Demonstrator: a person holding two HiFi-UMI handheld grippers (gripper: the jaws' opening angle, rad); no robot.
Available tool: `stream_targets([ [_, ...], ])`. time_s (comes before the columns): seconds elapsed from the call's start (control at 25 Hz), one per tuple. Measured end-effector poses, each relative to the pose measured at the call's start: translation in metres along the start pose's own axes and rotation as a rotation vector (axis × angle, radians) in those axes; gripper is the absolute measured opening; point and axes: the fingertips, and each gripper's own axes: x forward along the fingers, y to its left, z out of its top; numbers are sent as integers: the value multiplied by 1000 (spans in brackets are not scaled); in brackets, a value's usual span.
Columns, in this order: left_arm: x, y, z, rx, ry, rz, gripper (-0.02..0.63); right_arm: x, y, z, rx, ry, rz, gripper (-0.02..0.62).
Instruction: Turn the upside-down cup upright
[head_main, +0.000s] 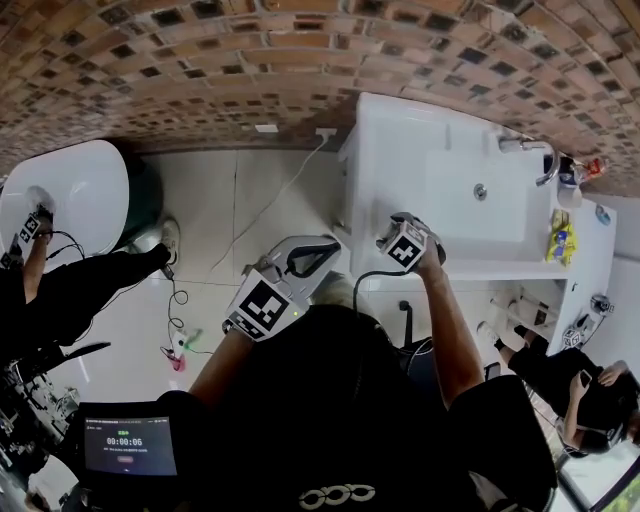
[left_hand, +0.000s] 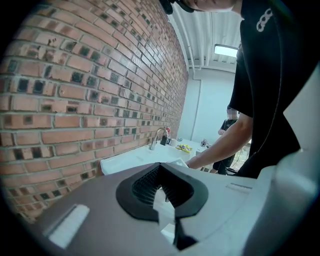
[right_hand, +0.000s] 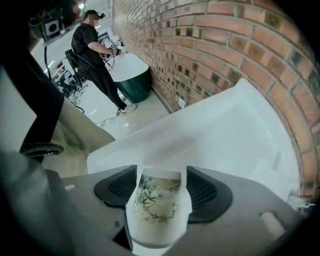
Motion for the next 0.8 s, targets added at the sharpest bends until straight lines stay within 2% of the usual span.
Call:
stream_targets([
  [0.32, 1, 9, 0, -15, 9, 21, 15, 10, -1, -2, -8, 33, 27, 290],
  [0.8, -2, 3, -1, 21, 3, -9, 15, -8, -2, 3, 54, -64, -63, 272],
])
